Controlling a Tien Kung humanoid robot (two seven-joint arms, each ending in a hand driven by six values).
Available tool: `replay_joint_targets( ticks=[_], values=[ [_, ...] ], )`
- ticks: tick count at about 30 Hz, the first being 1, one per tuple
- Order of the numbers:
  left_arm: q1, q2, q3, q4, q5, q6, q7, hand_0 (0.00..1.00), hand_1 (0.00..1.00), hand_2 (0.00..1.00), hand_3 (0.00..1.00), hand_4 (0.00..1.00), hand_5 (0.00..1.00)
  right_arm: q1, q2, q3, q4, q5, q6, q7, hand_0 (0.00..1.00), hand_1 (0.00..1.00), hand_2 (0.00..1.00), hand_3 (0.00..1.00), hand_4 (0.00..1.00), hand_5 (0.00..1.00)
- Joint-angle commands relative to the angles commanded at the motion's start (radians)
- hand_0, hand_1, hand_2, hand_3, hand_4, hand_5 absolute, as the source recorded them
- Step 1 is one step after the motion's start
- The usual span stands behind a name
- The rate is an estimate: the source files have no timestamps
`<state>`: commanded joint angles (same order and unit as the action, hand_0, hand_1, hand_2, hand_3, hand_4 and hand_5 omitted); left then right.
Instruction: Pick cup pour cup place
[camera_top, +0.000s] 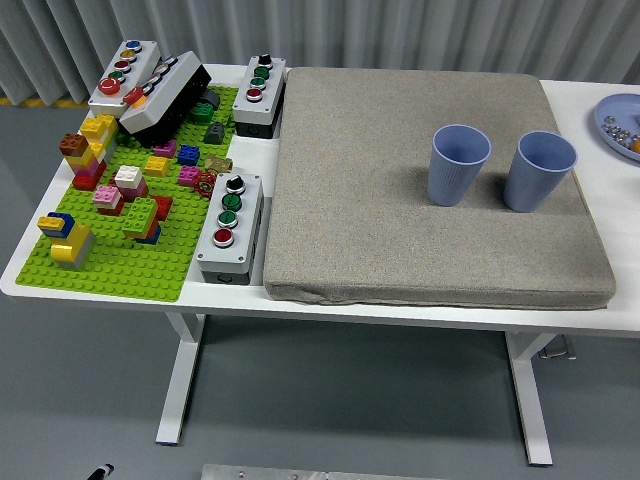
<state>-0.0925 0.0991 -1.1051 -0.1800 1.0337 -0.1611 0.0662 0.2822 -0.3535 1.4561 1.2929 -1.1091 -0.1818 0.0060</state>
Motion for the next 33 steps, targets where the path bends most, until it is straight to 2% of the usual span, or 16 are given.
replay_joint_targets(
  ticks=[1,10,14,27,33],
  values=[
    [0.0,0.0,0.001,0.0,0.0,0.0,0.0,0.866,0.833,0.908,0.798,0.647,0.998,-0.003,0.003,0.0,-0.004,0.001,0.006,0.002,0.899,0.883,0.998,0.998,0.908,0.195],
    [-0.005,-0.004,0.005,0.0,0.0,-0.001,-0.001,0.865,0.833,0.908,0.798,0.648,0.998,-0.044,0.035,-0.022,-0.071,0.009,0.072,-0.002,0.909,0.902,0.998,0.998,0.903,0.205],
    [-0.006,-0.005,0.01,0.0,-0.002,-0.002,-0.001,0.864,0.833,0.903,0.798,0.647,0.998,-0.054,0.043,-0.039,-0.089,0.013,0.085,-0.009,0.913,0.903,0.998,0.998,0.899,0.206],
    [-0.008,-0.006,0.024,0.0,-0.01,-0.004,-0.001,0.864,0.833,0.903,0.797,0.646,0.998,-0.018,0.069,-0.085,-0.154,0.046,0.071,0.01,0.911,0.899,0.998,0.998,0.886,0.197],
    [-0.01,-0.007,0.033,0.0,-0.017,-0.004,-0.001,0.864,0.833,0.903,0.797,0.645,0.998,0.011,0.092,-0.102,-0.208,0.062,0.055,0.03,0.913,0.892,0.998,0.998,0.885,0.204]
  ],
)
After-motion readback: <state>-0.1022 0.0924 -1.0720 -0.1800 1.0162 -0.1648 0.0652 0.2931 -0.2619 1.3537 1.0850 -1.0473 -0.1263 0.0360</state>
